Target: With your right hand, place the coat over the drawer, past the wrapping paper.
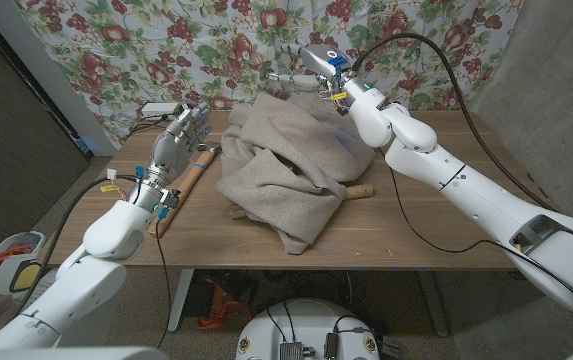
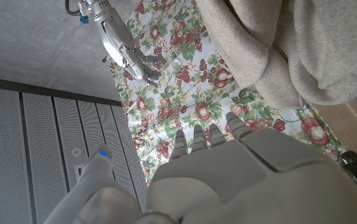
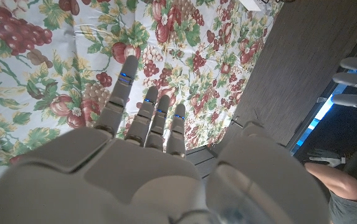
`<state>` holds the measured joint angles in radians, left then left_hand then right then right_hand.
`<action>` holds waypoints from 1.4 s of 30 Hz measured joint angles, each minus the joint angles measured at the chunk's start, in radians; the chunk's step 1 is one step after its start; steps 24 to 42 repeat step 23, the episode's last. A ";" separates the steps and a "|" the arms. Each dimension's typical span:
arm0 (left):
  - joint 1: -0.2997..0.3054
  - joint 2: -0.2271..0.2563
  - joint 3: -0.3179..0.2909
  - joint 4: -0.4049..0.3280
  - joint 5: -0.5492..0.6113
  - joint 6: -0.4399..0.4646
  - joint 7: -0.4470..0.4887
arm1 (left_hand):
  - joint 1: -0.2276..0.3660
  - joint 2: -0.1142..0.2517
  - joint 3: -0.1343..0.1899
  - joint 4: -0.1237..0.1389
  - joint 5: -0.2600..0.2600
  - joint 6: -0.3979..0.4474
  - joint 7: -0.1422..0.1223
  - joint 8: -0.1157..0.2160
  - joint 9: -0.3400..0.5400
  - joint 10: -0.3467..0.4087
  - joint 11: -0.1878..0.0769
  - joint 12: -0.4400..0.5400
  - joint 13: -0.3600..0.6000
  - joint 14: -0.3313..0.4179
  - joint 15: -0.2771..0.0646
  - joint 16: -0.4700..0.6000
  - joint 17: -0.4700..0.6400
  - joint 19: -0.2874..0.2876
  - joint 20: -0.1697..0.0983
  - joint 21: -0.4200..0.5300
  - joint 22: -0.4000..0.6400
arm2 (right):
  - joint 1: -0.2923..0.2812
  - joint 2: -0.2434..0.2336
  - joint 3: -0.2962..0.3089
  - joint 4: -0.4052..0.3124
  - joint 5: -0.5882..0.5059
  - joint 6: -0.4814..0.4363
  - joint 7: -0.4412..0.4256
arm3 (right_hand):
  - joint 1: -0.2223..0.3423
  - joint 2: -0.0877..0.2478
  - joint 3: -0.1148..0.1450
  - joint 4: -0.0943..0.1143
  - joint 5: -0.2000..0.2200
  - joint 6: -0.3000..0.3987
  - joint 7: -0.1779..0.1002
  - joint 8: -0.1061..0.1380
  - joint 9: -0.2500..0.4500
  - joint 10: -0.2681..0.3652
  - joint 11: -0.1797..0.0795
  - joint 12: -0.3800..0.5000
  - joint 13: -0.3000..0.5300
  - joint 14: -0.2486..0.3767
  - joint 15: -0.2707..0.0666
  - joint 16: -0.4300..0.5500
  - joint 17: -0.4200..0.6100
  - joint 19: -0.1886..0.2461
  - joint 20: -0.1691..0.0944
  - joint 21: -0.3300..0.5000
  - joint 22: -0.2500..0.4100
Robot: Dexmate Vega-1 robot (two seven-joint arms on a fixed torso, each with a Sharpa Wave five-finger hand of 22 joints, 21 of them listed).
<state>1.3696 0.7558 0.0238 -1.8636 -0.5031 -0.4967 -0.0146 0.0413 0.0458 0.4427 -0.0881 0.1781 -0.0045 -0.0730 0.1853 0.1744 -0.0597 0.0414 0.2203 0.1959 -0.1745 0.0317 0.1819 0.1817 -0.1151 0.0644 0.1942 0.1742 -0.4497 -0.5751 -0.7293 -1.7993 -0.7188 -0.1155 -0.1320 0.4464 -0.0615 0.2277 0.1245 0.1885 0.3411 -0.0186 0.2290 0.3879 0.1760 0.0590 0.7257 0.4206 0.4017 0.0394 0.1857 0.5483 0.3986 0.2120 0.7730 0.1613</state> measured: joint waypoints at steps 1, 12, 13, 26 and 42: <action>-0.001 0.000 0.000 -0.001 0.001 0.000 0.000 | 0.000 0.000 0.000 0.000 0.000 0.000 0.000 0.000 0.000 0.000 0.000 0.000 0.000 0.000 0.000 0.000 0.000 0.000 0.000 0.000 0.000 | -0.003 -0.003 0.005 -0.004 0.000 0.000 -0.005 | 0.000 0.000 0.000 0.000 0.000 -0.002 -0.002 -0.003 -0.004 -0.003 0.003 -0.010 -0.007 -0.012 0.005 0.000 -0.006 -0.007 0.001 -0.010 0.000; -0.016 0.000 0.009 -0.007 0.005 0.011 0.000 | 0.000 0.000 0.000 0.000 0.000 0.004 0.004 0.000 0.000 0.000 0.000 0.000 0.000 0.000 0.000 0.000 0.000 0.000 0.000 0.000 0.000 | -0.021 -0.022 0.037 -0.038 0.006 -0.016 -0.008 | -0.013 0.006 -0.001 -0.008 0.000 -0.050 -0.007 -0.023 -0.031 -0.034 0.012 -0.080 -0.059 -0.090 0.026 -0.006 -0.056 -0.027 0.002 -0.076 0.000; -0.016 0.000 0.009 -0.007 0.005 0.012 -0.001 | 0.000 0.000 0.000 0.000 0.000 0.004 0.004 0.000 0.000 0.000 0.000 0.000 0.000 0.000 0.000 0.000 0.000 0.000 0.000 0.000 0.000 | -0.023 -0.023 0.039 -0.040 0.007 -0.018 -0.007 | -0.013 0.005 -0.004 -0.011 0.000 -0.050 -0.007 -0.023 -0.031 -0.034 0.012 -0.084 -0.062 -0.090 0.026 -0.006 -0.057 -0.027 0.003 -0.080 0.000; -0.038 0.002 0.022 -0.006 0.003 0.016 -0.012 | 0.000 0.000 0.000 0.000 0.000 0.011 -0.004 0.000 0.000 0.000 0.000 0.000 0.000 0.000 0.000 0.000 0.000 0.000 0.000 0.000 0.000 | -0.038 -0.034 0.060 -0.060 0.024 -0.026 -0.005 | -0.029 0.011 -0.005 -0.012 0.000 -0.050 -0.007 -0.023 -0.036 -0.034 0.012 -0.095 -0.073 -0.101 0.027 -0.002 -0.067 -0.039 0.001 -0.096 0.000; -0.038 0.002 0.022 -0.006 0.003 0.016 -0.012 | 0.000 0.000 0.000 0.000 0.000 0.011 -0.004 0.000 0.000 0.000 0.000 0.000 0.000 0.000 0.000 0.000 0.000 0.000 0.000 0.000 0.000 | -0.038 -0.034 0.060 -0.060 0.024 -0.026 -0.005 | -0.029 0.011 -0.005 -0.012 0.000 -0.050 -0.007 -0.023 -0.036 -0.034 0.012 -0.095 -0.073 -0.101 0.027 -0.002 -0.067 -0.039 0.001 -0.096 0.000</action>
